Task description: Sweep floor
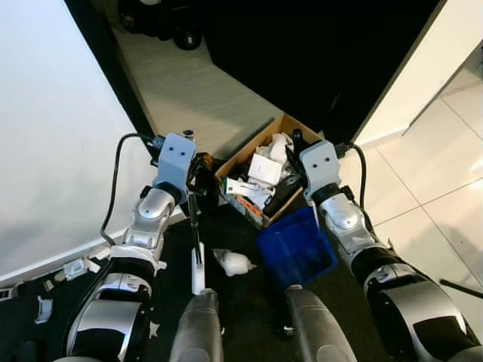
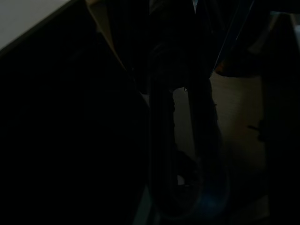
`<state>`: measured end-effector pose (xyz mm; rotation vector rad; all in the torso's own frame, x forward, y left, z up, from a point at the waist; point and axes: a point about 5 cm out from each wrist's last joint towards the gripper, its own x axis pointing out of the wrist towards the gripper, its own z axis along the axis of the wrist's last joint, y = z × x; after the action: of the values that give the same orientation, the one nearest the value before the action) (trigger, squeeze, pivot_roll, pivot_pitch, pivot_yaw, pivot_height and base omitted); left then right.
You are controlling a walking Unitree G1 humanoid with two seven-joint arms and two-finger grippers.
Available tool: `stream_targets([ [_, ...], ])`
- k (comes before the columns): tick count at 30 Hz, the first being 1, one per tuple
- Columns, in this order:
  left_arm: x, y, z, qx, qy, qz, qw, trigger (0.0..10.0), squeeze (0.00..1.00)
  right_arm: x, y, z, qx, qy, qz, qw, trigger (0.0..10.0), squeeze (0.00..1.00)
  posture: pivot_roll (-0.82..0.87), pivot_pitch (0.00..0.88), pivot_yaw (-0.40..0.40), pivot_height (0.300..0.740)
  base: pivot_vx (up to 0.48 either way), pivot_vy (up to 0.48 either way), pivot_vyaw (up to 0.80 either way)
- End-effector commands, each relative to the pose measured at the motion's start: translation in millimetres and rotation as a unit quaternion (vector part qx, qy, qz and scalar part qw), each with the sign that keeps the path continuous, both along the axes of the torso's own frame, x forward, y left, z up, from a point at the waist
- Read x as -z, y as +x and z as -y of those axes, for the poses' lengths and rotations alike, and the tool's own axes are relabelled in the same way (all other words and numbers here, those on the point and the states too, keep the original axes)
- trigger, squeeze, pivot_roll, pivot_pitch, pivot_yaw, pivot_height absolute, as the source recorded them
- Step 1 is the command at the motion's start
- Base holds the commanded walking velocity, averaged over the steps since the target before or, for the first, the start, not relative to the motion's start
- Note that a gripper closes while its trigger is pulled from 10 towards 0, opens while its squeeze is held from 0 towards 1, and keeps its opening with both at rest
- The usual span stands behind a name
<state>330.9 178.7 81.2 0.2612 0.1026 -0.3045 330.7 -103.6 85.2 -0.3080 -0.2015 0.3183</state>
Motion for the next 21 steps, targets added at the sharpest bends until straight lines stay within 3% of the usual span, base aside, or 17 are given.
stream_targets([
  [1,0,1.8,13.1,0.012,-0.003,0.006,1.000,10.0,0.00,8,-4.0,-2.3,0.010,-0.013,-0.010,1.000,10.0,0.00,0.07,0.188,-0.023,0.740,0.000,0.000,0.00],
  [6,2,3.1,24.9,0.017,-0.005,0.002,1.000,10.0,0.00,11,-5.9,-7.2,0.029,-0.019,-0.010,0.999,10.0,0.00,0.07,0.193,-0.021,0.740,0.000,0.000,0.00],
  [12,2,6.7,44.4,0.035,-0.007,0.004,0.999,10.0,0.00,10,-7.4,-16.0,0.049,0.007,-0.002,0.999,10.0,0.00,0.07,0.191,-0.021,0.740,0.000,0.000,0.00],
  [18,3,8.1,59.4,0.047,-0.015,0.000,0.999,10.0,0.00,10,-6.4,-14.6,0.075,0.017,-0.001,0.997,10.0,0.00,0.06,0.189,-0.023,0.740,0.000,0.000,0.00],
  [20,-3,11.3,79.9,0.060,-0.056,0.004,0.997,10.0,0.00,12,-5.4,-8.1,0.097,0.017,-0.009,0.995,10.0,0.00,0.06,0.189,-0.026,0.740,0.000,0.000,0.00],
  [21,-3,11.3,79.9,0.060,-0.056,0.004,0.997,10.0,0.00,12,-5.4,-8.1,0.097,0.017,-0.009,0.995,10.0,0.00,0.06,0.189,-0.026,0.740,0.000,0.000,0.00],
])
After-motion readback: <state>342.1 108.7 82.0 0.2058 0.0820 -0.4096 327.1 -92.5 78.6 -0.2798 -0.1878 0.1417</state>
